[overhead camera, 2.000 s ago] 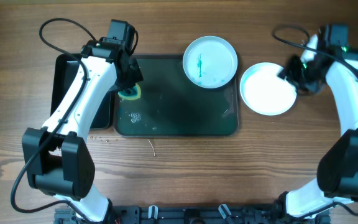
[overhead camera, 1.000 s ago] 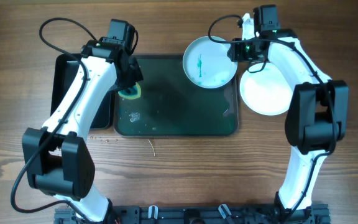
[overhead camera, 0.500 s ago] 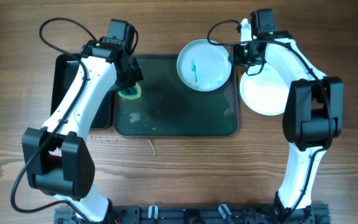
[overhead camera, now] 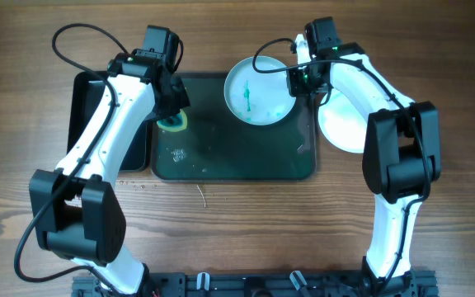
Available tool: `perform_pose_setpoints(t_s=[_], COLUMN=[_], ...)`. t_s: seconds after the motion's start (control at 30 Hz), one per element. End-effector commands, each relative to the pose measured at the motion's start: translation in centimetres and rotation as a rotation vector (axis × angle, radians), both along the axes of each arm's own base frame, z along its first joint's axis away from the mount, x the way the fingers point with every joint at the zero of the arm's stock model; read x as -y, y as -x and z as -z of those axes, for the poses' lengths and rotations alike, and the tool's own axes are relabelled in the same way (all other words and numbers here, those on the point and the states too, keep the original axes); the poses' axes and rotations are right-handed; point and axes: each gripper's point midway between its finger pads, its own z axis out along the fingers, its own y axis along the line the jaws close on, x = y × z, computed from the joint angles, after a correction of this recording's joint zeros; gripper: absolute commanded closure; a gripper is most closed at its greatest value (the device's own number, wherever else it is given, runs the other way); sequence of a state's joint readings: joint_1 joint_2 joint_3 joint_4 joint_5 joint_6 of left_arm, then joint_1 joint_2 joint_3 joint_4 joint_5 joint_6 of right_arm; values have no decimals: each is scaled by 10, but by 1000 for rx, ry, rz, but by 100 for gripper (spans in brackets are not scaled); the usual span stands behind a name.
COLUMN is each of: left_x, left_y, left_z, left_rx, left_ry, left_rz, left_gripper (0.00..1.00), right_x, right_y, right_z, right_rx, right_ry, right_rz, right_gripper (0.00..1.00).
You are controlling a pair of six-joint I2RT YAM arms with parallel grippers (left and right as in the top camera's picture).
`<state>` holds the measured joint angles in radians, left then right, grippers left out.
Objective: Clean dirty plates on tray and stack at the side
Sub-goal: 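Reach the right gripper to the last plate's rim and pull it onto the tray, then scrub the last plate with the sponge while the right gripper holds it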
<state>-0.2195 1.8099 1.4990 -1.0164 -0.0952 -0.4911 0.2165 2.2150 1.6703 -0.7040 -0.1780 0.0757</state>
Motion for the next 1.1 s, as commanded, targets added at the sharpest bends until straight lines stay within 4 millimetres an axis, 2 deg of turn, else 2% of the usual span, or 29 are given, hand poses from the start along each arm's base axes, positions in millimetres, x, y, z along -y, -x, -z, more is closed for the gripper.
perform_pose_setpoints(t_s=[0.0, 0.13, 0.3, 0.53, 0.73, 0.8, 0.97, 1.07], left_x=[-1, -1, -1, -1, -1, -1, -1, -1], left_y=[-3, -3, -3, -3, -2, -1, -1, -1], left_z=[1, 1, 1, 1, 1, 1, 1, 1], left_rx=[0, -1, -1, -1, -4, -6, -8, -8], left_ry=[6, 6, 6, 6, 6, 5, 4, 5], left_rz=[6, 6, 6, 6, 7, 7, 7, 7], left_gripper=[96, 96, 96, 96, 96, 96, 96, 96], right_x=[0, -11, -47, -85, -105, -105, -103, -103], right_y=[11, 31, 66, 100, 109, 112, 117, 116], right_z=[8, 12, 11, 8, 12, 17, 24, 24], right_rx=[-50, -127, -251, -363, -378, -390, -403, -399], right_ry=[30, 36, -49, -108, -113, -115, -111, -113], right_rz=[8, 22, -32, -33, 7, 36, 47, 46], right_gripper=[96, 96, 95, 96, 95, 95, 86, 86])
